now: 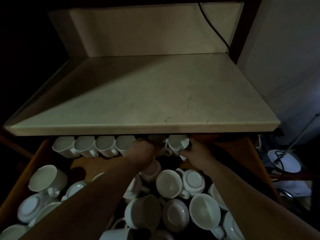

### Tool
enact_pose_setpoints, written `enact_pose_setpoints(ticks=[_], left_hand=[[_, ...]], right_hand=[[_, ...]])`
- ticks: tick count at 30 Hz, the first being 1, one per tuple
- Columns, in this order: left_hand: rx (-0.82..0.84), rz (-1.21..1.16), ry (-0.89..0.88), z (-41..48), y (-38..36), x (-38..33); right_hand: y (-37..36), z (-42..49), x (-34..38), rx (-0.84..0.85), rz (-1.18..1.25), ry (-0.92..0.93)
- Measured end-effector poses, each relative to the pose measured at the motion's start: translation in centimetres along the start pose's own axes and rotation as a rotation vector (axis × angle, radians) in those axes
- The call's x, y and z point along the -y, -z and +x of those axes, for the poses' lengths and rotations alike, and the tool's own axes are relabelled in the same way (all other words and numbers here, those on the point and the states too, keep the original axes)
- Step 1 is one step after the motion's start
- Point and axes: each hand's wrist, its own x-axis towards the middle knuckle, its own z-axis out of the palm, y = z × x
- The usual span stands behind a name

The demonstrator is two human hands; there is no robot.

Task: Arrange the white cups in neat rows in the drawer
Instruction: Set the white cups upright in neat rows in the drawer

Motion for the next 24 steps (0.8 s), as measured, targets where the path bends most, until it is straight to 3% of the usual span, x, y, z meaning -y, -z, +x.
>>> enact_pose_setpoints(ticks=[9, 15, 20, 24], left_hand=[[-0.038, 0.076, -0.011, -2.0, 0.0, 3.0], [0.044, 0.042, 0.105, -1.8, -1.3, 4.0], [-0.06, -0.091, -0.018, -2.7, 0.9, 3.0], [-0.16, -0.125, 0.009, -3.3, 1.4, 1.5]], right_hand=[[-3.1, 0.8, 1.8, 0.024, 0.009, 0.016], [-3.6, 0.9, 2.5, 0.017, -0.003, 0.027], [-3.5, 0.6, 2.4, 0.01, 0.014, 0.027], [-3.1, -0.2, 2.9, 0.044, 0.075, 0.084]])
